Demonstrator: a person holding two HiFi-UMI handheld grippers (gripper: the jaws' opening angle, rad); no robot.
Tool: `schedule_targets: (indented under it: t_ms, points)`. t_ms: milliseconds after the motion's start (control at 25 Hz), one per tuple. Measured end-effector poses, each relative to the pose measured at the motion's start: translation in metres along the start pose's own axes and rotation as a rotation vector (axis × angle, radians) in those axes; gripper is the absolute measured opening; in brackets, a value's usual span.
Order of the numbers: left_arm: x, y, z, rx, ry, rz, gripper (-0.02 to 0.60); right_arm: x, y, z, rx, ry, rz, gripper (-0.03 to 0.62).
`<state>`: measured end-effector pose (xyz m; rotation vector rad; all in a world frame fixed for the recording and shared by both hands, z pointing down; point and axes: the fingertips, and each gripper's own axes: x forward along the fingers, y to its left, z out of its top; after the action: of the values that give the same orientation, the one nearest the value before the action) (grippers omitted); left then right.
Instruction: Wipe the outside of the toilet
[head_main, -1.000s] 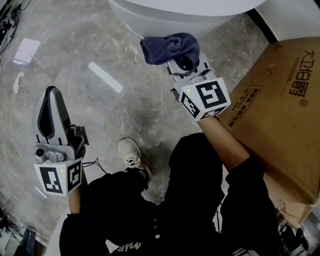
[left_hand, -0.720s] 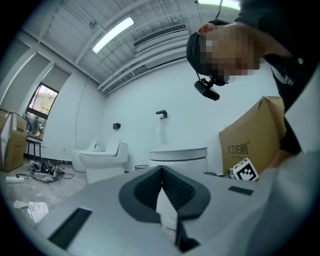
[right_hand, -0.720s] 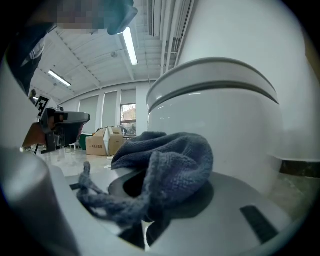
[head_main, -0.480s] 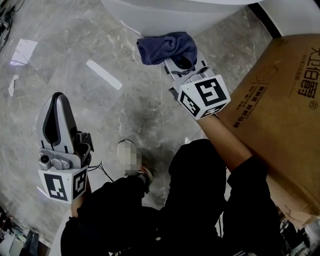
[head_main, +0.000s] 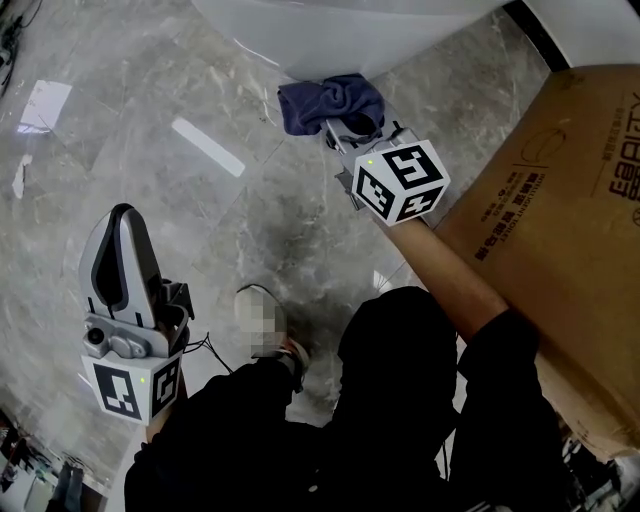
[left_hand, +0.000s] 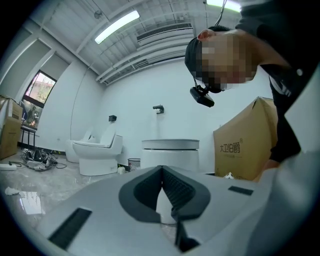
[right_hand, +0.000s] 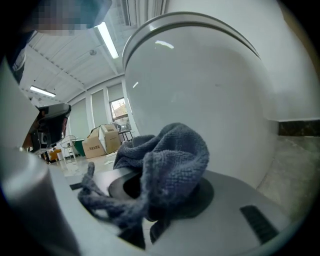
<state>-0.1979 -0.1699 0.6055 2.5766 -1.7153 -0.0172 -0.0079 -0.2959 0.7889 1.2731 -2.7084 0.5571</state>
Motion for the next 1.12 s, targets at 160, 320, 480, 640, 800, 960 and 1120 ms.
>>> schedule_targets:
  t_ms: [160,320,480,640,800,960,1120]
  points:
    - [-0.001,-0.003,-0.005,-0.008,0.01,-0.012,0.011,0.009,-0.006,-0.02,0.043,0.033,-0.001,0.098]
    - [0.002,-0.009,-0.007,-0.03,0.011,-0.029,0.011,0.019,-0.009,-0.037,0.052,0.063,0.003,0.098]
    - [0.002,-0.013,-0.011,-0.04,0.017,-0.038,0.011,0.027,-0.014,-0.052,0.08,0.081,0.001,0.098]
    - [-0.001,-0.012,-0.015,-0.02,0.022,-0.049,0.011,0.035,-0.019,-0.067,0.101,0.108,-0.003,0.099]
    - [0.0,-0.016,-0.016,-0.024,0.025,-0.065,0.011,0.041,-0.024,-0.08,0.125,0.14,-0.007,0.1]
    - [-0.002,-0.015,-0.017,-0.027,0.027,-0.061,0.011,0.048,-0.029,-0.092,0.154,0.176,-0.01,0.1]
    - [-0.003,-0.018,-0.016,-0.029,0.019,-0.076,0.011,0.053,-0.036,-0.105,0.159,0.214,-0.027,0.1]
